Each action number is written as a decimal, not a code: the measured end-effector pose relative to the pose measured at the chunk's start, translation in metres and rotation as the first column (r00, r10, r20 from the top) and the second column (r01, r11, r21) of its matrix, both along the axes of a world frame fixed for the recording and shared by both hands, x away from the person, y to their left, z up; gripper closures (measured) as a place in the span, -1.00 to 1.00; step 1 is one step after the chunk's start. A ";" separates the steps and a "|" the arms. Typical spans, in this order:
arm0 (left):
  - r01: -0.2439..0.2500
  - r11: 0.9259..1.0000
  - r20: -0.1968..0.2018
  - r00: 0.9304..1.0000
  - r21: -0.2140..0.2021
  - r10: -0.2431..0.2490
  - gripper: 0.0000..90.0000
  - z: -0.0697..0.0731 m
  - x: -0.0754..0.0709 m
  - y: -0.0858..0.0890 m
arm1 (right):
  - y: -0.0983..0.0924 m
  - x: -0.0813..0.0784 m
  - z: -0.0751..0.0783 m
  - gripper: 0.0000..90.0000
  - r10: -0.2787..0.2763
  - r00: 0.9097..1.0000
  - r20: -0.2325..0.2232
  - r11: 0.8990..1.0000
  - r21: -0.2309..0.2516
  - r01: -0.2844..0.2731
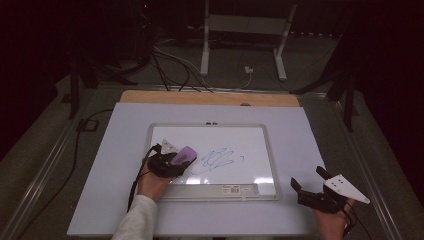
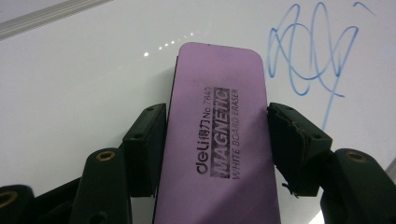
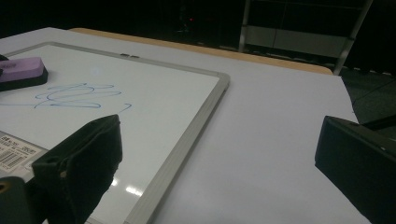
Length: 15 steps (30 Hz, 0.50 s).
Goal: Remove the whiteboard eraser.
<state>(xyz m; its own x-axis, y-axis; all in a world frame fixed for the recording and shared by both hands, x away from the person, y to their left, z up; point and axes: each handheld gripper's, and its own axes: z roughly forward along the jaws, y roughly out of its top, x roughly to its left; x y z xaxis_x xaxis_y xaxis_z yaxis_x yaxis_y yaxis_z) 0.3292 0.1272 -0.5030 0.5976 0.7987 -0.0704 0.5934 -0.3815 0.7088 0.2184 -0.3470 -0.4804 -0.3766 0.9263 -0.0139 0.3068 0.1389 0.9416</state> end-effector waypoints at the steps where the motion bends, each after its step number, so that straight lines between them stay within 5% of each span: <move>1: 0.000 1.000 0.002 1.000 0.001 0.000 -0.08 0.000 0.000 -0.001 | 0.000 0.000 0.000 -0.98 0.000 1.000 0.000 1.000 0.000 0.000; 9: 0.068 0.997 -0.003 0.998 -0.023 -0.068 -0.08 -0.002 -0.008 -0.020 | 0.002 0.001 0.000 -0.98 0.004 1.000 0.001 1.000 -0.004 -0.004; 15: 0.142 0.989 -0.007 0.990 -0.028 -0.143 -0.08 -0.001 -0.012 -0.029 | 0.002 0.001 0.000 -0.98 0.005 1.000 0.000 1.000 -0.001 -0.005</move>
